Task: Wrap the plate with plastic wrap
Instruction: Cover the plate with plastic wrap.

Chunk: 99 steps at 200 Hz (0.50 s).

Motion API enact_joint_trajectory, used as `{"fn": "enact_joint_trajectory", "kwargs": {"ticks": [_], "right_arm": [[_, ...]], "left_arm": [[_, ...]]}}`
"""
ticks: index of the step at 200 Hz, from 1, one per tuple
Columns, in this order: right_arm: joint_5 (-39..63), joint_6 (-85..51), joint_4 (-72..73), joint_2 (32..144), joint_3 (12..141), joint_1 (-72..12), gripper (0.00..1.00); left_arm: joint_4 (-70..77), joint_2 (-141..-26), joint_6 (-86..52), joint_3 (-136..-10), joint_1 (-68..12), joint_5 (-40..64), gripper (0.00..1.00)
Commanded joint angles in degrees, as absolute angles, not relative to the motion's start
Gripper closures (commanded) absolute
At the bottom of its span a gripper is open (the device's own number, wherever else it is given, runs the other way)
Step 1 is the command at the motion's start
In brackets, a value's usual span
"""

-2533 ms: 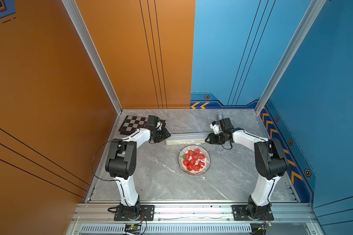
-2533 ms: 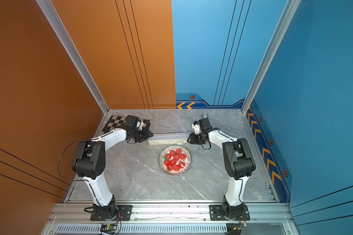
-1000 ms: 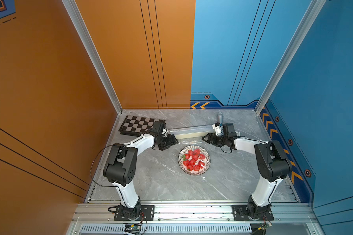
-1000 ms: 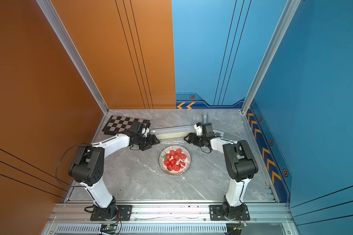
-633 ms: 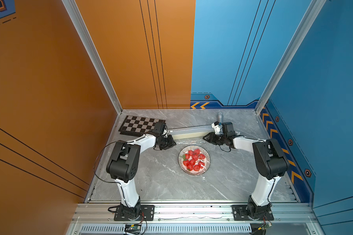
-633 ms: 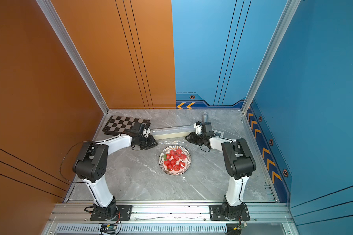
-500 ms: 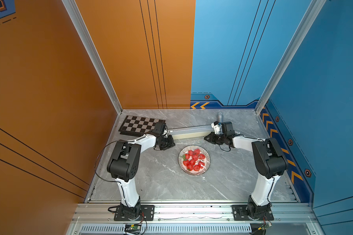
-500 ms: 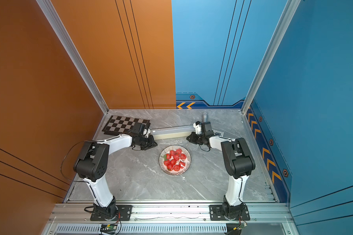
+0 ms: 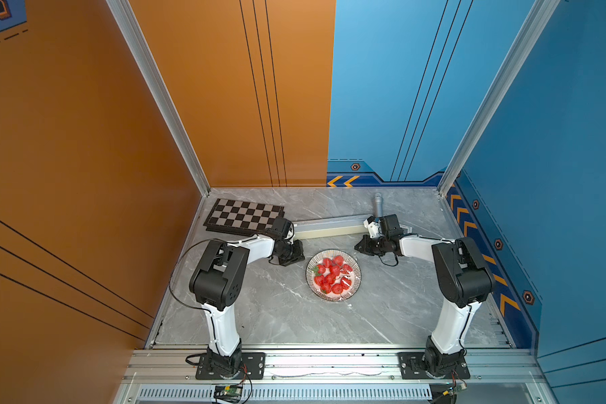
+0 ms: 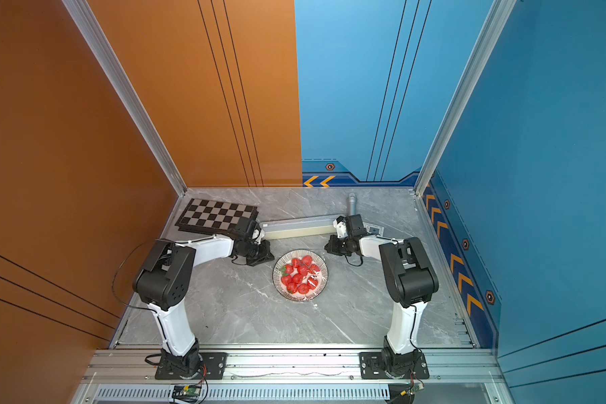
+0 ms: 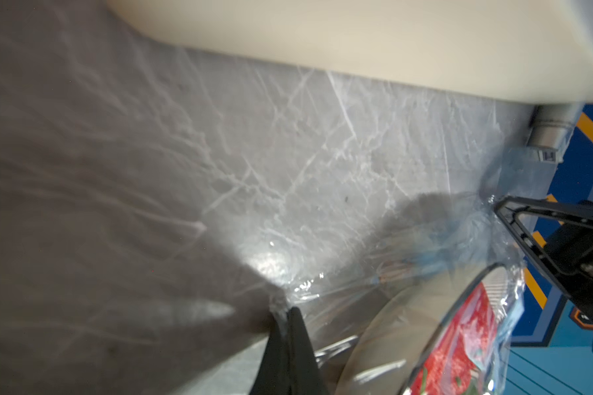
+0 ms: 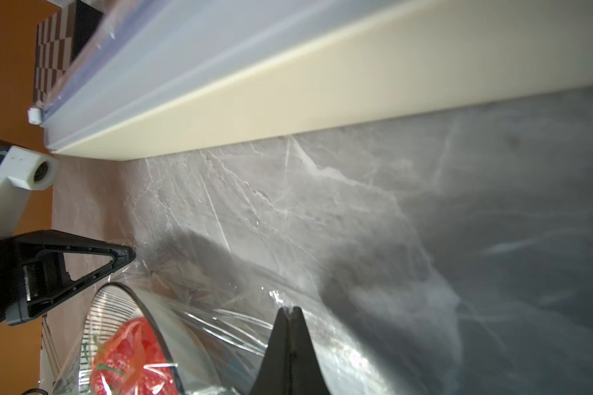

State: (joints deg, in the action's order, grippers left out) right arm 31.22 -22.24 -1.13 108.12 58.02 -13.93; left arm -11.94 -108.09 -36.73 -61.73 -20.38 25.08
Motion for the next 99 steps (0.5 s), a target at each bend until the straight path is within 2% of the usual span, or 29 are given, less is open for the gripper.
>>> {"fn": "enact_joint_trajectory", "kwargs": {"ticks": [1,44,85,99], "right_arm": [[30.49,-20.66,-3.31,105.11,55.6,-14.15,1.0],[33.51,-21.74,-1.04,102.47,51.32,-14.25,1.0],[35.68,-24.27,3.43,100.64,46.93,-14.65,1.0],[35.71,-24.78,4.26,100.17,45.87,-14.43,0.93]], "left_arm": [[-13.35,-107.59,-36.81,-59.42,-22.03,25.84,0.97],[-11.36,-104.41,-38.83,-54.4,-22.94,27.72,0.95],[-5.65,-102.04,-42.33,-51.47,-23.45,31.21,0.89],[-3.14,-101.41,-44.04,-50.44,-23.14,32.54,0.87]]}}
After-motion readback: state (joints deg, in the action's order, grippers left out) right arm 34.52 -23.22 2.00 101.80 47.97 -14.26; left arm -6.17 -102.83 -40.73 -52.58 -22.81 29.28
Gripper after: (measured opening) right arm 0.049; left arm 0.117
